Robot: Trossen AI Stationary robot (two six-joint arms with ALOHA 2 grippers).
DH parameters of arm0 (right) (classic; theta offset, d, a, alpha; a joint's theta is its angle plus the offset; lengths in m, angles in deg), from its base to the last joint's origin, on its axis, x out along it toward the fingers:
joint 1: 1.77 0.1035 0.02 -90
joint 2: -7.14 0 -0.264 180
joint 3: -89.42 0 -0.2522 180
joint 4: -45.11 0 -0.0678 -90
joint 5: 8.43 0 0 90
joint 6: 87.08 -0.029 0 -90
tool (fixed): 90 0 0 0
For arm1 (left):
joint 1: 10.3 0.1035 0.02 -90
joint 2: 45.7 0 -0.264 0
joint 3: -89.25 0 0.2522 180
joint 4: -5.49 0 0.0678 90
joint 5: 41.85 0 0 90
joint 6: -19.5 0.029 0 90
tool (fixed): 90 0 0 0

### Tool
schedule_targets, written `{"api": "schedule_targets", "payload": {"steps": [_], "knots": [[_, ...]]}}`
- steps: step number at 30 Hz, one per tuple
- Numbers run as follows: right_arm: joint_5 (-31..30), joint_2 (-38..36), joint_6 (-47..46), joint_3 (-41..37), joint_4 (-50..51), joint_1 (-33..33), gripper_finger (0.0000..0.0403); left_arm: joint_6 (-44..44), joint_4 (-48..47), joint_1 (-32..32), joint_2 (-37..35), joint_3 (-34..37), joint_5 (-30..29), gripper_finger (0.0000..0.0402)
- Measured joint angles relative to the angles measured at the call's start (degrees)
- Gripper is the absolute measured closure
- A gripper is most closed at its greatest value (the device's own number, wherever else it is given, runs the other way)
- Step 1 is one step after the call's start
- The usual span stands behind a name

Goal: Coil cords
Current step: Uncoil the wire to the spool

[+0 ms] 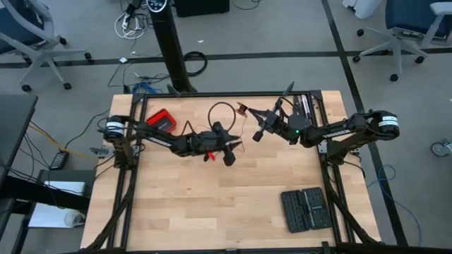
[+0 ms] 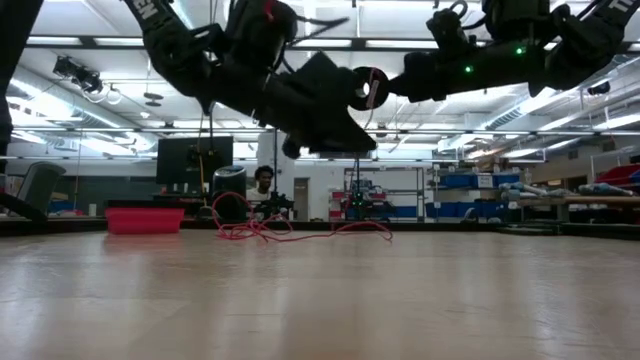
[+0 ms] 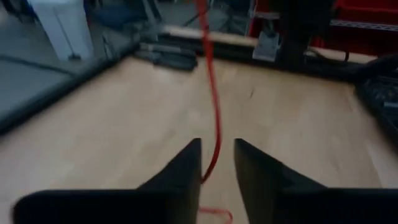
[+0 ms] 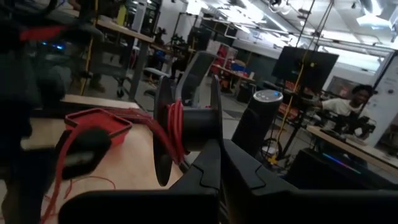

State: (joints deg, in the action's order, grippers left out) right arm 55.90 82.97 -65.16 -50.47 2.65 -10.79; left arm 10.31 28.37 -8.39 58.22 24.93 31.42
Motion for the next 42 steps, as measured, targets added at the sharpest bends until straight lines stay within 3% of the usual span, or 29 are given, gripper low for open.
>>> {"api": "schedule_targets", "payload": {"steps": [6,14,42], "knots": [[-0.3,0.0,2.2,0.0,0.1,0.3,0.0403,-5.6,-7.3,-1.6,-1.6,0.0,-0.1,0.0235],[-0.4,0.0,2.2,0.0,0.1,0.3,0.0403,-5.0,-10.8,-2.3,-6.0,0.0,-2.2,0.0234],[0.3,0.0,0.1,0.0,-1.4,0.4,0.0403,-3.2,7.3,0.1,-1.0,-3.0,-9.3,0.0235]]}}
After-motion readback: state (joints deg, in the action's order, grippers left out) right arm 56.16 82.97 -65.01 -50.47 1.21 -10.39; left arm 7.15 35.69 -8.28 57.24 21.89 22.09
